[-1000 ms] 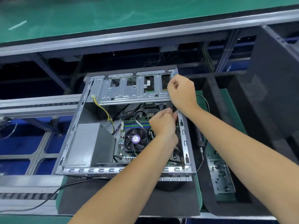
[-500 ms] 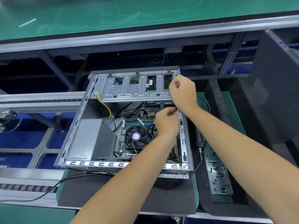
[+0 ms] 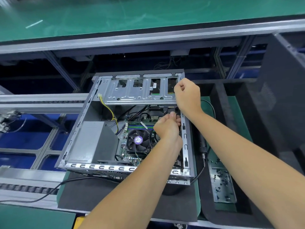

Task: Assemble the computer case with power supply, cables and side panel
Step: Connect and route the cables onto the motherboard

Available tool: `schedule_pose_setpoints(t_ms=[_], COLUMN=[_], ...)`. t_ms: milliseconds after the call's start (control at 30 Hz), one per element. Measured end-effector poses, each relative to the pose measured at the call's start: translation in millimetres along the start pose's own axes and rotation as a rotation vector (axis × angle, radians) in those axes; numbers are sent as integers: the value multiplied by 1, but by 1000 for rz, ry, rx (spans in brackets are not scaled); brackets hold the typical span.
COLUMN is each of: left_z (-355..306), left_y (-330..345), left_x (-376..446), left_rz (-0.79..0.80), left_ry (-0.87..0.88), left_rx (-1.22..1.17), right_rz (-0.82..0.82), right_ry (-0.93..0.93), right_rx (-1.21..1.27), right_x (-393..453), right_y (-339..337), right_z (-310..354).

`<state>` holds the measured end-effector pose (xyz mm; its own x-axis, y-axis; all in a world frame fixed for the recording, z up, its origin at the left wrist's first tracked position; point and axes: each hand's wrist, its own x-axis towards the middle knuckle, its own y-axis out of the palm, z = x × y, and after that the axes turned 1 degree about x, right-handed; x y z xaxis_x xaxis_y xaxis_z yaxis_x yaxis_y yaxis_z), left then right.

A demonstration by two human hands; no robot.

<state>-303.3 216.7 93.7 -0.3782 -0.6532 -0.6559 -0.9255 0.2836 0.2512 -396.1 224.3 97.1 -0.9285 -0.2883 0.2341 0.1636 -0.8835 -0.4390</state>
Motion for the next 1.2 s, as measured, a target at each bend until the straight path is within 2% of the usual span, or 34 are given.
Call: schedule_pose_setpoints(t_ms=[500,733,833,1000,1067,1200], left_z=[4,5,4,-2,-2,-11], left_y=[2,1,-1,0,-2,-8], left_x=[7,7,5,3,2,4], left_rz=[-70,-15,-36,-44,19,217], left_ry=[2,21,109,311,372,670], left_rx=[15,20,53,273,355,688], right_rz=[0,2,-2,-2,0,3], right_ry=[20,10,6,-3,-7,0], right_rx=[47,40,38,24,15,14], right_x=[1,2,3,2,2,1], right_y=[-1,0,0,0,-1,-2], right_z=[-2,-2,-2,-2,-1,1])
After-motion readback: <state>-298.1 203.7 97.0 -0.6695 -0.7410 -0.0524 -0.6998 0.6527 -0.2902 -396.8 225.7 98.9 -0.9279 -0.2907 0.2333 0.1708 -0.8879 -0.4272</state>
